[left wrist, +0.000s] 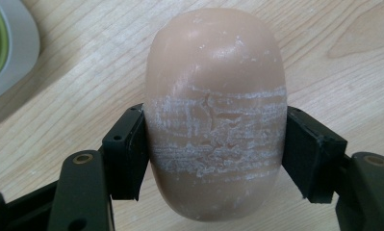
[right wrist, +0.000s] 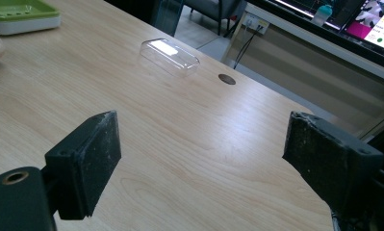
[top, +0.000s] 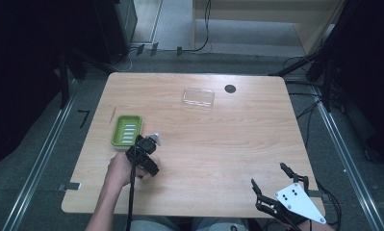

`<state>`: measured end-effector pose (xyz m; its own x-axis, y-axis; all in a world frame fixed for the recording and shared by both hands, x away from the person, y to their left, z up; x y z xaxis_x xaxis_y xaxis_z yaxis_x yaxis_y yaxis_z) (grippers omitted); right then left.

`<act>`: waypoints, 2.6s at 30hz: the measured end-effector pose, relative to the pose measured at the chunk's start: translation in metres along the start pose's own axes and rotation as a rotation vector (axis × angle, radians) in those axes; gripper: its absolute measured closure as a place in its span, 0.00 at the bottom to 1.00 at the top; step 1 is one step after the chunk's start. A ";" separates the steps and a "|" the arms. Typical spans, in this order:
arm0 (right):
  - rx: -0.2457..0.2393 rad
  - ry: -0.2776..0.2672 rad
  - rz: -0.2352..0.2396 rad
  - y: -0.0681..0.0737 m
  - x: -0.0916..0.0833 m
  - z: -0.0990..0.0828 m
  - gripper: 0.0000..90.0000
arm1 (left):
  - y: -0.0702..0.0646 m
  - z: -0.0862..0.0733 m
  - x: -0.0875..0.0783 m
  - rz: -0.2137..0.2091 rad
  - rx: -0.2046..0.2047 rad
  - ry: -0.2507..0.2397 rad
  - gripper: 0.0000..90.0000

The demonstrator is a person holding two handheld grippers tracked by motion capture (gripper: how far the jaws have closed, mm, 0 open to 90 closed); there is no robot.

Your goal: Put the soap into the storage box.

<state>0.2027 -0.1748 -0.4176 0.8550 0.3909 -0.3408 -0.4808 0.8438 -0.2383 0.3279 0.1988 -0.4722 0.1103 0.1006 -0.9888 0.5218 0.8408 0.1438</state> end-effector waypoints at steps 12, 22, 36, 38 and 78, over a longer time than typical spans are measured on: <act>0.001 -0.001 -0.001 0.000 0.000 0.000 0.15 | 0.012 -0.008 -0.001 -0.008 -0.038 -0.013 0.38; 0.001 -0.003 -0.002 0.000 0.000 0.000 0.15 | 0.024 -0.015 -0.005 -0.009 -0.063 -0.017 0.38; -0.001 -0.006 -0.003 0.000 -0.001 0.000 0.15 | 0.042 -0.026 -0.010 0.000 -0.112 -0.030 0.37; -0.001 -0.006 -0.004 0.000 -0.001 0.000 0.15 | 0.043 -0.026 -0.011 0.002 -0.120 -0.037 0.38; -0.002 0.005 0.002 0.001 0.001 0.000 0.15 | 0.094 -0.010 -0.035 -0.018 -0.213 -0.133 0.38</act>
<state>0.2028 -0.1733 -0.4179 0.8529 0.3907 -0.3463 -0.4830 0.8424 -0.2391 0.3650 0.2798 -0.4247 0.2199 0.0257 -0.9752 0.3366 0.9363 0.1006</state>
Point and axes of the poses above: each handheld gripper's, and its own axes: x roughly forward along the jaws, z roughly out of its top, y roughly to its left, the point moved 4 cm from there along x, roughly forward along the jaws, and after that the axes turned 6 degrees about z, right-handed, at the moved point
